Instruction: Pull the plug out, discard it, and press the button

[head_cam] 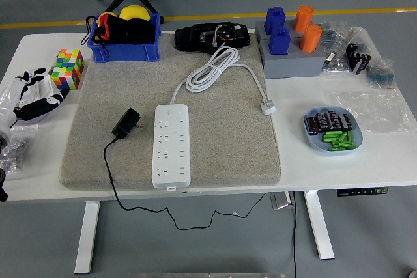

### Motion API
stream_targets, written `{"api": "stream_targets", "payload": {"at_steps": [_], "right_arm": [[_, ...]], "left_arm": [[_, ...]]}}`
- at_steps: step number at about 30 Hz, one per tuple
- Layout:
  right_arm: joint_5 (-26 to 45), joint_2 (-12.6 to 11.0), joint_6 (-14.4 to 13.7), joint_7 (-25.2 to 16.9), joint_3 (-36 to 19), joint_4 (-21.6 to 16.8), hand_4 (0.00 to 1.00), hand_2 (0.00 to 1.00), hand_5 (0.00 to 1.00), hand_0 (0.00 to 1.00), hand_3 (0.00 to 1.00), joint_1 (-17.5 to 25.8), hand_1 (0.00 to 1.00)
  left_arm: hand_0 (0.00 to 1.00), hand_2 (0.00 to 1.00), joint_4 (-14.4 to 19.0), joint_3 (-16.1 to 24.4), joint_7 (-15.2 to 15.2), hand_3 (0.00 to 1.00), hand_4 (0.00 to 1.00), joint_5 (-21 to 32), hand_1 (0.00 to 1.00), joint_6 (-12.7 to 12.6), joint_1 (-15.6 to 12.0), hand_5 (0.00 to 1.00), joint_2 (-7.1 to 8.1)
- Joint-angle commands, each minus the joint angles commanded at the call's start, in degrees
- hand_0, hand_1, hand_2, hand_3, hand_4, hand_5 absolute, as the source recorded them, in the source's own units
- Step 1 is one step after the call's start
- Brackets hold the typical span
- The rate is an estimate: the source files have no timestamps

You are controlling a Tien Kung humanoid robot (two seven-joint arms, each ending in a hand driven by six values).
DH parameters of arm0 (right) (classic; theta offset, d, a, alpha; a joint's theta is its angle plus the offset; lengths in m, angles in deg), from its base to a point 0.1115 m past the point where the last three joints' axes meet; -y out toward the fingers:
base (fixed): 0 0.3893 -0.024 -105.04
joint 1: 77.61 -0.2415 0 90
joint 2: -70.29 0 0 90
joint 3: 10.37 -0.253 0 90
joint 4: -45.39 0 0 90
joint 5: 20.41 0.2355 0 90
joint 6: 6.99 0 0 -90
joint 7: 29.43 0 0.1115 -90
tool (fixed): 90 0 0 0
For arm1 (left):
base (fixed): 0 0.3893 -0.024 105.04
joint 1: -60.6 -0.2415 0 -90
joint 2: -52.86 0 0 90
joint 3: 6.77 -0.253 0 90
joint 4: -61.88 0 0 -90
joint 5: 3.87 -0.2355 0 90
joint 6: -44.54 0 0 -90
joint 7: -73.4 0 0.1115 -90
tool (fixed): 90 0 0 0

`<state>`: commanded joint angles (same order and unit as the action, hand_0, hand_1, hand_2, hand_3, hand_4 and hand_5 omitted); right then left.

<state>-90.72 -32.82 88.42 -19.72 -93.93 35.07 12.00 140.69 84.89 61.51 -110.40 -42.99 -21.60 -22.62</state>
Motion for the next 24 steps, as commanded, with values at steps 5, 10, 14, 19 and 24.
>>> {"api": "stream_targets", "payload": {"at_steps": [5, 10, 14, 19, 24], "right_arm": [[0.15, -0.08, 0.04, 0.07, 0.41, 0.0, 0.752, 0.707, 0.638, 0.824, 0.664, -0.42, 0.717], [0.7, -0.41, 0.13, 0.19, 1.34, 0.0, 0.751, 0.708, 0.639, 0.823, 0.644, -0.84, 0.717], [0.78, -0.53, -0.01, 0.32, 1.31, 0.0, 0.751, 0.708, 0.639, 0.823, 0.644, -1.12, 0.717], [0.21, -0.68, -0.33, 0.73, 0.86, 0.0, 0.752, 0.707, 0.639, 0.823, 0.649, -1.15, 0.716], [0.52, -0.66, -0.5, 0.34, 1.11, 0.0, 0.751, 0.709, 0.639, 0.822, 0.655, -1.03, 0.716]], "left_arm": [[0.908, 0.904, -0.41, -0.44, -0.07, 0.911, 0.81, 0.04, 0.94, 0.06, 0.49, 0.51, 0.21], [0.908, 0.904, -0.27, -0.22, -0.06, 0.908, 0.808, 0.26, 0.939, 0.11, 0.29, 0.51, 0.49], [0.908, 0.904, -0.42, -0.38, -0.17, 0.908, 0.808, 0.53, 0.939, 0.16, 0.53, 0.51, 0.52], [0.908, 0.901, -1.33, -0.23, -0.24, 0.904, 0.806, 1.24, 0.939, 0.15, 1.02, 0.509, 0.25], [0.903, 0.901, -1.19, -0.18, -0.15, 0.901, 0.804, 1.41, 0.937, 0.07, 0.62, 0.509, 0.73]]}}
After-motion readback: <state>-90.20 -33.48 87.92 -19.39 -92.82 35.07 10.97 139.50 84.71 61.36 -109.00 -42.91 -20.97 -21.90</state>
